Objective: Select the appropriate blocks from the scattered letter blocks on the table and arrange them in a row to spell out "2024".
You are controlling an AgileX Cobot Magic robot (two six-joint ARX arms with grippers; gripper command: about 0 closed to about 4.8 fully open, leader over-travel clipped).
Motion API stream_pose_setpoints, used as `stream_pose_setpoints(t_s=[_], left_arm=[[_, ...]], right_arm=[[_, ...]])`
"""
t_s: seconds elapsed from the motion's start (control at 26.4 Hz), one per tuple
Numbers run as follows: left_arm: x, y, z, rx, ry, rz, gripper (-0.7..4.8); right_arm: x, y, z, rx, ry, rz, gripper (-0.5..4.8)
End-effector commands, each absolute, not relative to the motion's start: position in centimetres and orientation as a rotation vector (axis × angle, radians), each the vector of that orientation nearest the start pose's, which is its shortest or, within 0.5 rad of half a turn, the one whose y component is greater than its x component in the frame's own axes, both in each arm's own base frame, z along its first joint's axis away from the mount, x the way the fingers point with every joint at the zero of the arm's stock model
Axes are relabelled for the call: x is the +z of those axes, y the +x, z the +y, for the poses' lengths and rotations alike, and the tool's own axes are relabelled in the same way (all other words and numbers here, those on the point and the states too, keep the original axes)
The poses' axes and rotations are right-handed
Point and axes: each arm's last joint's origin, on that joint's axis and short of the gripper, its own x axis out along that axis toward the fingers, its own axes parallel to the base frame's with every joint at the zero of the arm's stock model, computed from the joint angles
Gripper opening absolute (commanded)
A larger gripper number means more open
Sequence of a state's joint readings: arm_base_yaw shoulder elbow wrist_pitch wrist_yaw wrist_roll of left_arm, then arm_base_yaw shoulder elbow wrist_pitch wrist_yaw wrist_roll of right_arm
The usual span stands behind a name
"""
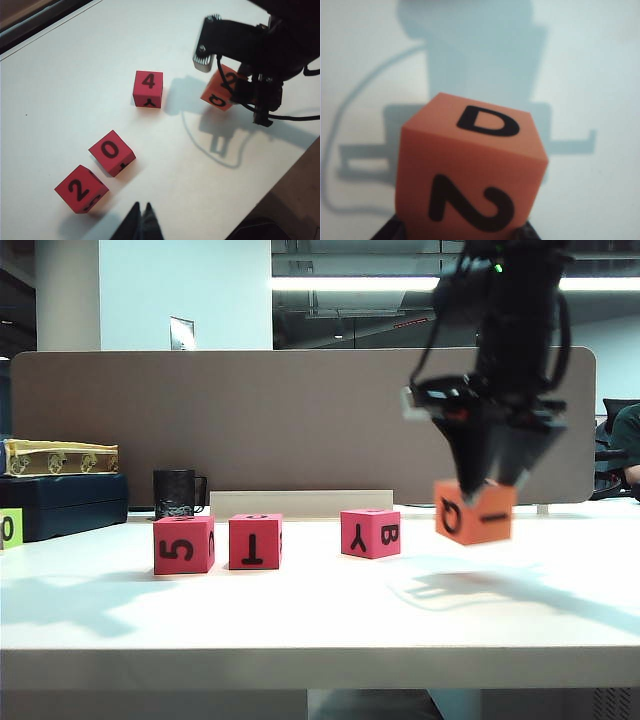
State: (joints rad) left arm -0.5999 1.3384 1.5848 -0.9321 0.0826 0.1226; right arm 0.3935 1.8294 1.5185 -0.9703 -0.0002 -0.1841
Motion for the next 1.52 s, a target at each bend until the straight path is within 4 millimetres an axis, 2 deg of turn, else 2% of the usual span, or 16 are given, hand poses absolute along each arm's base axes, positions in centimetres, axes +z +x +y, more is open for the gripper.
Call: stream_pose_setpoints(t_s=[0.04,0.15,0.45,0.61,0.72,0.87,1.06,1.14,1.33,1.4,1.44,1.52], left_arm=[[42.0,20.9,-14.7,-0.698,0.289,0.621,-0.06],[42.0,20.9,-14.7,-0.699,0.290,0.620,-0.06],[42.2,21.0,-14.7,-0.702,0.293,0.598,-0.06],[42.2,21.0,-14.7,-0.702,0.293,0.599,-0.06],[42.2,21.0,-14.7,-0.702,0.293,0.599,-0.06],[42.2,21.0,-14.7,-0.707,0.310,0.593,-0.06],[42.2,21.1,-14.7,-0.710,0.316,0.590,-0.06],[42.2,21.1,-14.7,-0.713,0.327,0.586,-0.06],[42.2,21.1,-14.7,-0.713,0.328,0.586,-0.06],[42.2,21.1,-14.7,-0.713,0.328,0.585,-0.06],[42.2,21.1,-14.7,-0.714,0.331,0.583,-0.06],[42.2,21.1,-14.7,-0.715,0.334,0.580,-0.06]], right_arm=[[26.2,33.7,14.5,0.472,-0.418,1.215,2.09],[26.8,33.3,14.6,0.520,-0.485,1.238,2.09],[26.5,32.3,14.2,0.660,-0.667,1.314,2.07],[26.5,32.3,14.1,0.647,-0.711,1.310,2.01],[26.5,32.3,13.8,0.605,-0.791,1.321,1.65],[26.5,32.1,13.7,0.671,-0.886,1.322,1.65],[26.5,31.8,14.0,0.852,-0.862,1.292,1.65],[26.3,31.6,14.2,0.979,-0.848,1.272,1.66],[26.2,31.6,14.3,1.007,-0.846,1.263,1.67],[26.2,31.6,14.3,1.005,-0.846,1.257,1.97],[26.2,31.7,14.3,0.999,-0.841,1.254,2.52],[26.2,31.8,14.4,0.995,-0.843,1.241,2.89]])
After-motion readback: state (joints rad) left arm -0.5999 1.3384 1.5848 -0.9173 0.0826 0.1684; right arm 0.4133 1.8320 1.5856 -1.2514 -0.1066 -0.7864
